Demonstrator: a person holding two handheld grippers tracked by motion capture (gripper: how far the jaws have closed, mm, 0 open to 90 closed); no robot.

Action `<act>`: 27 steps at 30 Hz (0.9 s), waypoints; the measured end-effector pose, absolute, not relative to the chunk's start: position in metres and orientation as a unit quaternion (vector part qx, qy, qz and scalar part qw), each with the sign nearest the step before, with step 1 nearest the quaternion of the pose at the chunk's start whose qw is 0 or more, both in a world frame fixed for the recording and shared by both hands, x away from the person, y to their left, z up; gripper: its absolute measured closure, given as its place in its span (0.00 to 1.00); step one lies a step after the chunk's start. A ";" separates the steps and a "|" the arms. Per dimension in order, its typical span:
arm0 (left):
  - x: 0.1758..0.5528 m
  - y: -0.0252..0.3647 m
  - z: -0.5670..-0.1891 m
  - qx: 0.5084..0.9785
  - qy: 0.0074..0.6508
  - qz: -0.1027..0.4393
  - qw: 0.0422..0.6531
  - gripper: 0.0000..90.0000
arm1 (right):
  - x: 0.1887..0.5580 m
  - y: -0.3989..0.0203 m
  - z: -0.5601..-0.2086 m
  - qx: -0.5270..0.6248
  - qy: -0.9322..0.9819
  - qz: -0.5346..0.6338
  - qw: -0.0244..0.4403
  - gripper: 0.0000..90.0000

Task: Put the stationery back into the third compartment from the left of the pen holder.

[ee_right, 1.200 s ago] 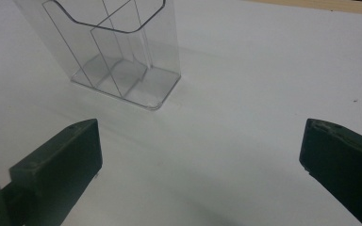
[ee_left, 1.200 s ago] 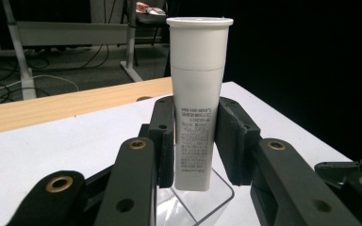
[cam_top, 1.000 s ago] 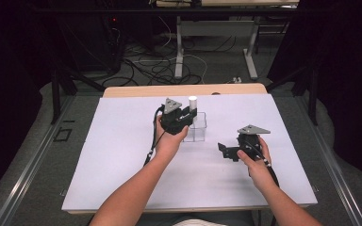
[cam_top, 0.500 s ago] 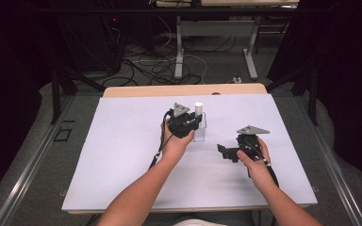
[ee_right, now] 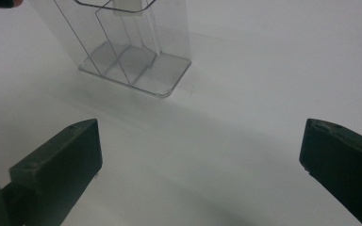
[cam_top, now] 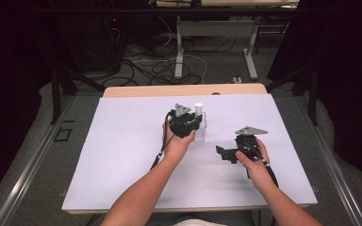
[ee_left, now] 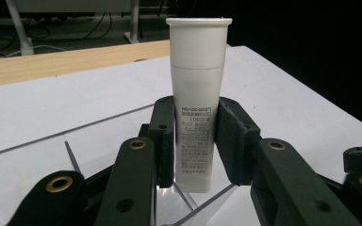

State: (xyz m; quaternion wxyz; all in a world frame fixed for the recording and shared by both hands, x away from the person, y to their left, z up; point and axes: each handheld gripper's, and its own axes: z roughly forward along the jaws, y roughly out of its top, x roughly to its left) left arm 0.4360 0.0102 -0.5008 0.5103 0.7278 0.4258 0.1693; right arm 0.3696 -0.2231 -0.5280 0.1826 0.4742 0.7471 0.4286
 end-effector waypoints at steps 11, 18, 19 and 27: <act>0.434 0.008 -0.508 0.741 0.428 0.162 0.492 0.78 | 0.369 -0.223 -0.529 0.473 0.749 0.428 0.176 0.00; 0.431 0.009 -0.505 0.746 0.423 0.161 0.489 0.72 | 0.370 -0.223 -0.529 0.474 0.750 0.427 0.177 0.00; 0.430 0.010 -0.504 0.746 0.423 0.160 0.489 0.68 | 0.370 -0.223 -0.529 0.473 0.750 0.427 0.177 0.00; 0.420 0.024 -0.489 0.740 0.411 0.146 0.512 0.54 | 0.370 -0.223 -0.529 0.475 0.749 0.428 0.177 0.00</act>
